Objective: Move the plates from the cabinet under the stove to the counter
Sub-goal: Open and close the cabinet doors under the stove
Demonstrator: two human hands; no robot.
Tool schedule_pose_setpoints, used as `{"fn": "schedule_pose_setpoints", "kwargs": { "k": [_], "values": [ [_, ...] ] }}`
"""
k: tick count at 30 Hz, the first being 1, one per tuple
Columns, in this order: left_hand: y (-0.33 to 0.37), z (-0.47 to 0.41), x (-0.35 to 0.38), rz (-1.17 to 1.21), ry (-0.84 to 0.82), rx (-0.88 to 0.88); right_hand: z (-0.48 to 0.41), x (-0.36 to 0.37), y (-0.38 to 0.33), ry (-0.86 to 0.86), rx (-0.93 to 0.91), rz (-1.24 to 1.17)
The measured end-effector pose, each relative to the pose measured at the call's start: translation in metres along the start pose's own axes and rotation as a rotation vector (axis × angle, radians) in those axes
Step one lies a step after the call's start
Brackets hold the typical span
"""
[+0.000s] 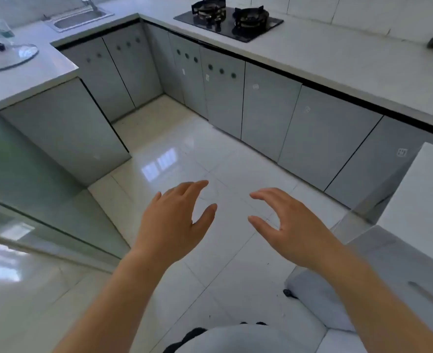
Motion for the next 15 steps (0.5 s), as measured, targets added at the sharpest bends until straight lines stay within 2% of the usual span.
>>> {"fn": "schedule_pose_setpoints", "kwargs": {
  "k": [7, 15],
  "values": [
    [-0.01, 0.008, 0.007, 0.064, 0.054, -0.061, -0.012, 0.003, 0.001, -0.015, -0.032, 0.01],
    [-0.057, -0.043, 0.01, 0.136, 0.081, -0.165, -0.072, 0.008, 0.001, -0.036, 0.002, 0.05]
  ]
}}
Point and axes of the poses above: each hand's wrist, its own z-axis away from the middle knuckle, its own x-axis out of the palm, y = z × x, the point moved 6 cm from there along -z, towards the middle knuckle, and after that the axes turned 4 degrees about x, right-handed, at the moved point
